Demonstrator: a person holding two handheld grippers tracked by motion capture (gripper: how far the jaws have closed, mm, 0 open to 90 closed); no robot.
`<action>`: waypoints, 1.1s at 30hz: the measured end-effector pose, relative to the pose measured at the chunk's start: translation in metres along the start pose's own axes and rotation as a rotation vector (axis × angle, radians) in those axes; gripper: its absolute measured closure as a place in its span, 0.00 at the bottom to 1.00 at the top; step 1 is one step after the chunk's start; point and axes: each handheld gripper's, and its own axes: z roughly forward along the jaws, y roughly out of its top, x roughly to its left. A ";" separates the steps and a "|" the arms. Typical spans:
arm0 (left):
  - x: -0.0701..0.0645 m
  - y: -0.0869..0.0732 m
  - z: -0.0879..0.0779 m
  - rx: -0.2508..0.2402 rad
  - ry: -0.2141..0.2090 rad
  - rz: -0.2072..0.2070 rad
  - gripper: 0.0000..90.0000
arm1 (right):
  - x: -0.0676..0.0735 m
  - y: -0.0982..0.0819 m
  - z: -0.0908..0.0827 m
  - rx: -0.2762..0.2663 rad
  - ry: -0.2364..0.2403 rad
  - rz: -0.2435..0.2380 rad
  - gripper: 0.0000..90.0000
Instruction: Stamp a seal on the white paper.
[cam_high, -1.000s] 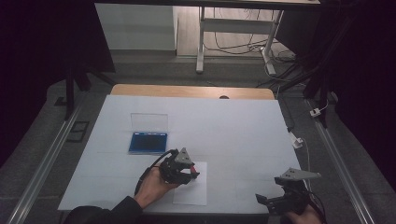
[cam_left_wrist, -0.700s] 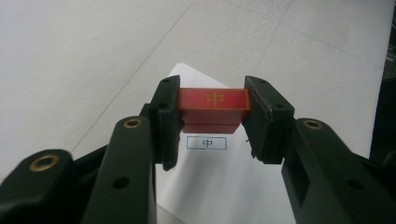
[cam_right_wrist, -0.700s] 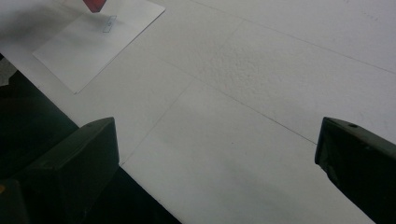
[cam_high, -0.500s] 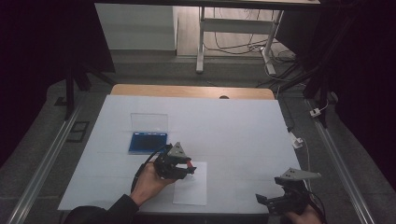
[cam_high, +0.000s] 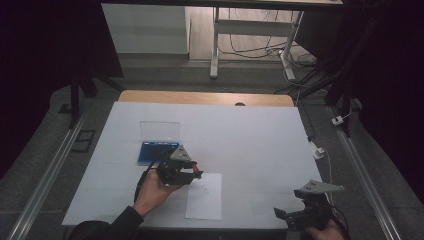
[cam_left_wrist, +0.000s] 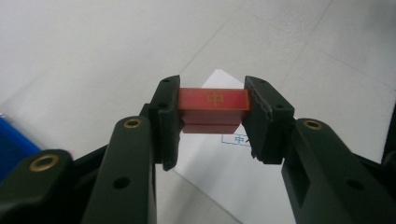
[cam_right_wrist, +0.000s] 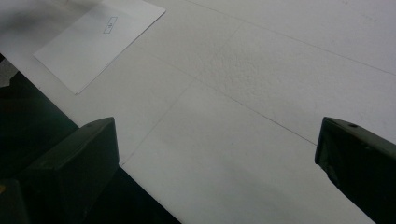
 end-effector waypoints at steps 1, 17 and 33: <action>0.001 0.000 -0.001 -0.003 0.008 -0.005 0.65 | 0.000 0.000 0.000 -0.001 -0.001 0.003 0.00; 0.020 -0.004 -0.017 -0.014 0.075 -0.035 0.65 | 0.000 0.000 0.000 0.001 0.000 0.004 0.00; 0.043 -0.011 -0.033 -0.039 0.137 -0.092 0.65 | 0.000 -0.001 -0.001 -0.002 -0.001 0.004 0.00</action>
